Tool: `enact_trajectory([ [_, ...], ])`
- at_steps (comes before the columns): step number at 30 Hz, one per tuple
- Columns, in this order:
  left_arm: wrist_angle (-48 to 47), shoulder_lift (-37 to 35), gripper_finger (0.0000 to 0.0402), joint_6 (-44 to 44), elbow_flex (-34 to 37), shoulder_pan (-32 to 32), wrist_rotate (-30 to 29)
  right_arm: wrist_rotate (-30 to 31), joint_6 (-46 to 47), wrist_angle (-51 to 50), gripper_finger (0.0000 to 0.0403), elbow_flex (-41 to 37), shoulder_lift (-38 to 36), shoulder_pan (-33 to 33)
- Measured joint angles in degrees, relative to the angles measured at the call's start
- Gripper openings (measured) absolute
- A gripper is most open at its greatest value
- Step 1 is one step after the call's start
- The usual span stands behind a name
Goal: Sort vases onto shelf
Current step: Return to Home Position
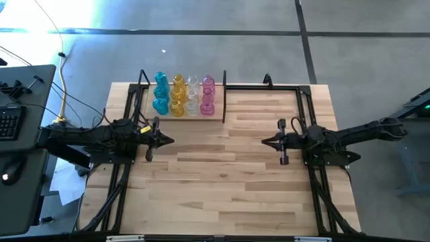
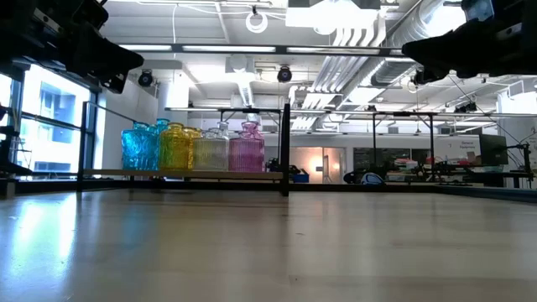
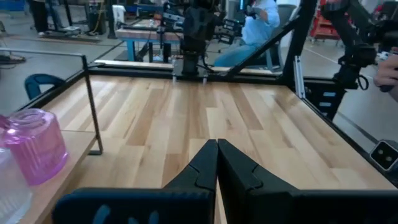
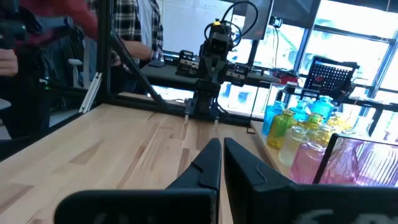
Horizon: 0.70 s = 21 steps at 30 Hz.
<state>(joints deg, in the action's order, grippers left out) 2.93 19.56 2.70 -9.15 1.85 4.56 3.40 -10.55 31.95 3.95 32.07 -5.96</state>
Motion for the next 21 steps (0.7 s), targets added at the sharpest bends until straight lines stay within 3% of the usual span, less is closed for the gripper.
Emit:
enact_trajectory([
  [12, -10.58, -13.34, 0.0, 0.02, 0.0, 2.39, 0.24, 0.02, -0.44, -11.17, 0.0, 0.0, -12.83, 0.0],
  [21, -12.26, -19.33, 0.0, -0.44, -0.04, 2.37, -1.71, 1.42, -0.46, -15.0, 0.0, 0.0, -17.09, 0.0],
])
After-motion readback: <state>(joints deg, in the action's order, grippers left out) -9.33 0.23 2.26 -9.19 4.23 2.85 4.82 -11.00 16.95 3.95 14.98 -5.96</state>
